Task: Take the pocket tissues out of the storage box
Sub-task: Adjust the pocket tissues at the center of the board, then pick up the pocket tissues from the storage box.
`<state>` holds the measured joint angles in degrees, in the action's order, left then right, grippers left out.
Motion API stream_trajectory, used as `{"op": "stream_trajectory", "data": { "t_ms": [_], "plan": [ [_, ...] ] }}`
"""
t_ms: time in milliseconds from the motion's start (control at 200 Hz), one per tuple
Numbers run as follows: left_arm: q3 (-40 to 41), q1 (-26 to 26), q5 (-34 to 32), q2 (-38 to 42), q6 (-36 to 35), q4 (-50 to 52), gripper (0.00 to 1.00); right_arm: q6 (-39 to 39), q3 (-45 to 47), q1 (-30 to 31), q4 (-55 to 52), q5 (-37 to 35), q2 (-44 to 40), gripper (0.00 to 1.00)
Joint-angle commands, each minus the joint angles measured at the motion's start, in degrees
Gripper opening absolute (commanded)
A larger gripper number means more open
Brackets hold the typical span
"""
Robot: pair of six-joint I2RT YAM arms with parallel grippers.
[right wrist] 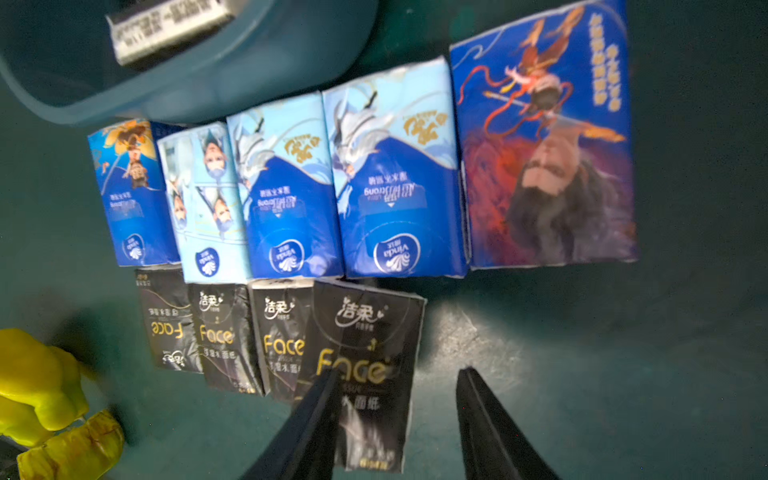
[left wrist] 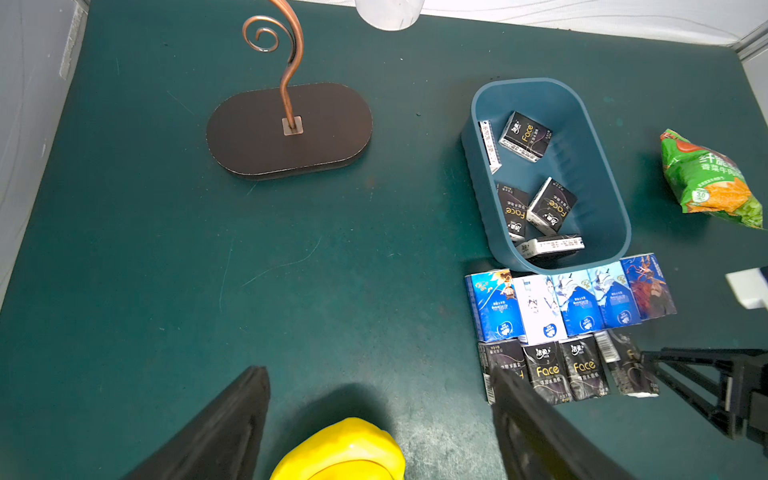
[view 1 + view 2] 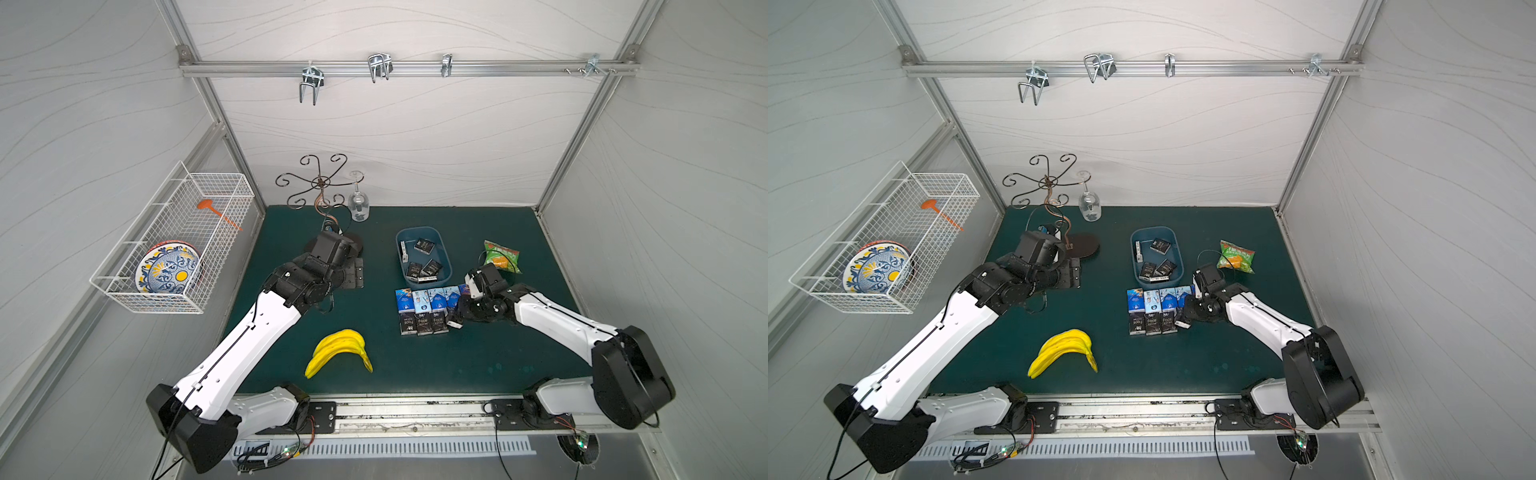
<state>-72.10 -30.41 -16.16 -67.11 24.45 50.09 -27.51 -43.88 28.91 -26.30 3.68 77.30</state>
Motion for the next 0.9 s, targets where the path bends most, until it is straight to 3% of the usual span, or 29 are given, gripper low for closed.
{"op": "stream_trajectory", "data": {
  "t_ms": [0, 340, 895],
  "plan": [
    [-2.17, 0.13, -2.57, 0.26, 0.41, -1.26, 0.87, 1.03, -1.39, -0.29, -5.21, -3.73, -2.35, 0.51],
    [-5.5, 0.16, -3.05, -1.93, 1.67, -1.91, 0.87, 2.12, -4.73, -1.29, -11.32, -11.75, -4.14, 0.54],
    [-2.73, 0.16, -2.2, -1.45, 1.91, -4.29, 0.88, 1.05, -15.0, 0.35, -16.02, -10.67, -2.74, 0.54]
  ]
}}
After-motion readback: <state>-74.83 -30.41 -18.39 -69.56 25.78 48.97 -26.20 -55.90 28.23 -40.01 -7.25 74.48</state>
